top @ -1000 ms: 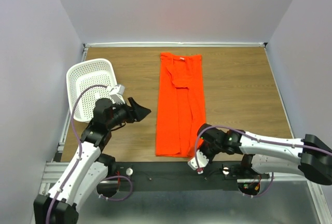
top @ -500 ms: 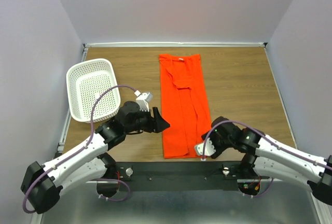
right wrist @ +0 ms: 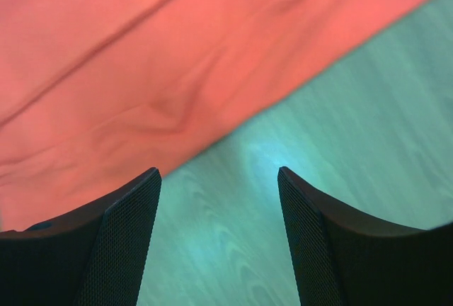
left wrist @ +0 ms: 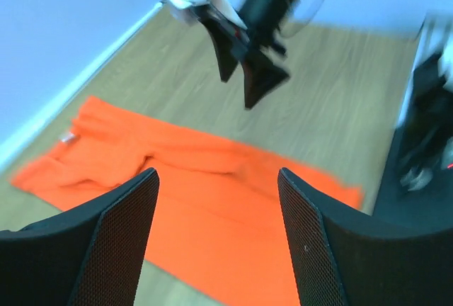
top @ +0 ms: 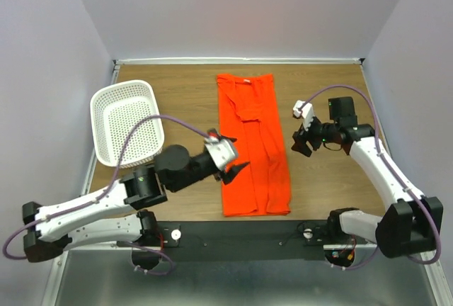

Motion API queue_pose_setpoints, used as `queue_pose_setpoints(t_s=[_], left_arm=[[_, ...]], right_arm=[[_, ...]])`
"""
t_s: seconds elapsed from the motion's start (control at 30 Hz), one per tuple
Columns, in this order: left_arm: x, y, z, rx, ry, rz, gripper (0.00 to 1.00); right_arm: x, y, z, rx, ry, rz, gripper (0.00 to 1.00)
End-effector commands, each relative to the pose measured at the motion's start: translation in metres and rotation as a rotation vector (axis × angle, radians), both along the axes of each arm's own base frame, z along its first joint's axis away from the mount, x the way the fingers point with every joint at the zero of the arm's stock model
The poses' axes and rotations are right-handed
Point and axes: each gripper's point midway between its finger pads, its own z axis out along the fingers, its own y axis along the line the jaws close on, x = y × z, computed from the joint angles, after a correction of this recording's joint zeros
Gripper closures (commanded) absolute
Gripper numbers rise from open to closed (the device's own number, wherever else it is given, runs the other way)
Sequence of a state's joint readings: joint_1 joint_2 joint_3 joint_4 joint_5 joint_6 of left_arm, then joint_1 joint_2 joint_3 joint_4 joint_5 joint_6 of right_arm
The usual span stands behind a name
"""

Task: Fold and stack the t-shirts
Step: Fold the tshirt

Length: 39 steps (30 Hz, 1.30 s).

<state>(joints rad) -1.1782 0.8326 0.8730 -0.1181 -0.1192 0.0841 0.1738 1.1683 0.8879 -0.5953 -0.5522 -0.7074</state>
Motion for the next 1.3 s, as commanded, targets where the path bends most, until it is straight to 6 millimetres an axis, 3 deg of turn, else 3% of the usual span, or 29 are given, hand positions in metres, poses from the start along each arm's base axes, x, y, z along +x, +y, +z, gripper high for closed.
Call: queue_pose_setpoints(t_s=[0.0, 0.03, 0.07, 0.13, 0.17, 0.3, 0.37, 0.53, 0.63, 0.83, 0.93, 1.27], left_arm=[[-0.009, -0.014, -0.083, 0.380, -0.331, -0.120, 0.23], [-0.020, -0.017, -0.092, 0.393, -0.334, -0.148, 0.23], [-0.044, -0.024, -0.107, 0.401, -0.328, -0.224, 0.23], [-0.062, -0.025, -0.124, 0.422, -0.321, -0.275, 0.23], [-0.081, -0.025, -0.142, 0.452, -0.315, -0.327, 0.23], [-0.099, -0.025, -0.178, 0.554, -0.299, -0.368, 0.27], [-0.101, -0.025, -0.192, 0.600, -0.301, -0.382, 0.30], [-0.106, -0.022, -0.227, 0.703, -0.325, -0.435, 0.40], [-0.107, -0.019, -0.243, 0.747, -0.332, -0.458, 0.46], [-0.110, -0.020, -0.273, 0.817, -0.325, -0.497, 0.46], [-0.098, -0.019, -0.284, 0.845, -0.317, -0.469, 0.46], [-0.071, -0.019, -0.285, 0.835, -0.291, -0.397, 0.48]], right_arm=[[-0.054, 0.030, 0.021, 0.237, 0.145, 0.266, 0.25], [-0.059, 0.029, 0.018, 0.192, 0.062, 0.385, 0.25], [-0.078, 0.025, 0.008, 0.175, 0.112, 0.419, 0.25], [-0.084, 0.021, -0.002, 0.127, 0.065, 0.484, 0.25], [-0.086, 0.019, -0.007, 0.119, 0.063, 0.494, 0.25], [-0.109, 0.023, -0.014, 0.151, 0.048, 0.593, 0.25], [-0.134, 0.022, -0.023, 0.136, 0.013, 0.729, 0.24], [-0.160, 0.026, -0.052, 0.052, -0.044, 0.865, 0.22], [-0.161, 0.033, -0.061, -0.020, -0.068, 0.889, 0.23], [-0.164, 0.043, -0.068, -0.034, -0.050, 0.923, 0.24], [-0.164, 0.043, -0.068, -0.040, -0.064, 0.928, 0.24], [-0.169, 0.035, -0.080, -0.080, -0.068, 0.935, 0.24]])
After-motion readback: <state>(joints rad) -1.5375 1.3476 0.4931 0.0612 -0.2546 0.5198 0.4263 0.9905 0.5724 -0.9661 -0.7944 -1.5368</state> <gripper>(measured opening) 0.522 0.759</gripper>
